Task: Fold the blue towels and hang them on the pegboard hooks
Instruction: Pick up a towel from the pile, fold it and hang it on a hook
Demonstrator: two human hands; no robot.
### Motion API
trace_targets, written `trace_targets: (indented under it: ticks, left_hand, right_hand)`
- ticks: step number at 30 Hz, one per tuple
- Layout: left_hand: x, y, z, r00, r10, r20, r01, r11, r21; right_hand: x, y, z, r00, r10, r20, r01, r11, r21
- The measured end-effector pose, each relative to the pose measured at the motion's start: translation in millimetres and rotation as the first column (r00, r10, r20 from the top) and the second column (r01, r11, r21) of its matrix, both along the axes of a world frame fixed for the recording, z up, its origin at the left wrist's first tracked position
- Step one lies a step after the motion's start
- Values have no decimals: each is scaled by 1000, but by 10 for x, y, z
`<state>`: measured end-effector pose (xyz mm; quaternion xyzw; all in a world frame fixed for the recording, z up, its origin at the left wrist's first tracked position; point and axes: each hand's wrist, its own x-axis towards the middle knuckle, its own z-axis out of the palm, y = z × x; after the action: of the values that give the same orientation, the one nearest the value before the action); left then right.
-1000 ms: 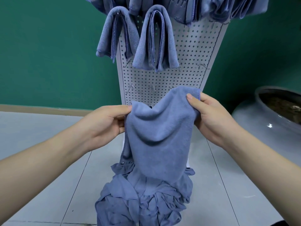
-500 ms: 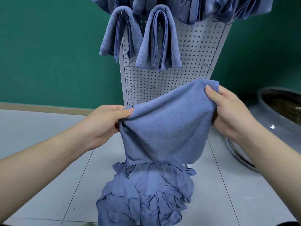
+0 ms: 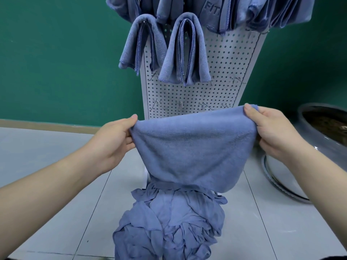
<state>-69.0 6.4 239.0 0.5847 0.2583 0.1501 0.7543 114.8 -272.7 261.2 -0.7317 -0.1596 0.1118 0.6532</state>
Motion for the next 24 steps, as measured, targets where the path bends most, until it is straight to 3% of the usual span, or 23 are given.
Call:
trace_targets:
  ticks: [5,11,16,21,24]
  left_hand:
    - [-50,5,22,998,4,63,-8,998,65]
    - [-81,46,54,986,52,161,-66,994,82]
    - [-89,82,64,990,-3,141,-1,1000,23]
    - [-81,30,160,994,32,101,-10,976,-218]
    - [-47,19,132,999,11,49,-1,983,-186]
  right_hand:
    - [64,-24,-55,998,-15,-55,14,1000,-23]
    - [108,-13,-53,958,98,-270,-87,995,53]
    - [86,39,-70,966,120,-228,-112,993,47]
    - [8,101,-75,971,117,-210,-109,993,47]
    - [-16,114,-65,971,122,-205,-117,993,35]
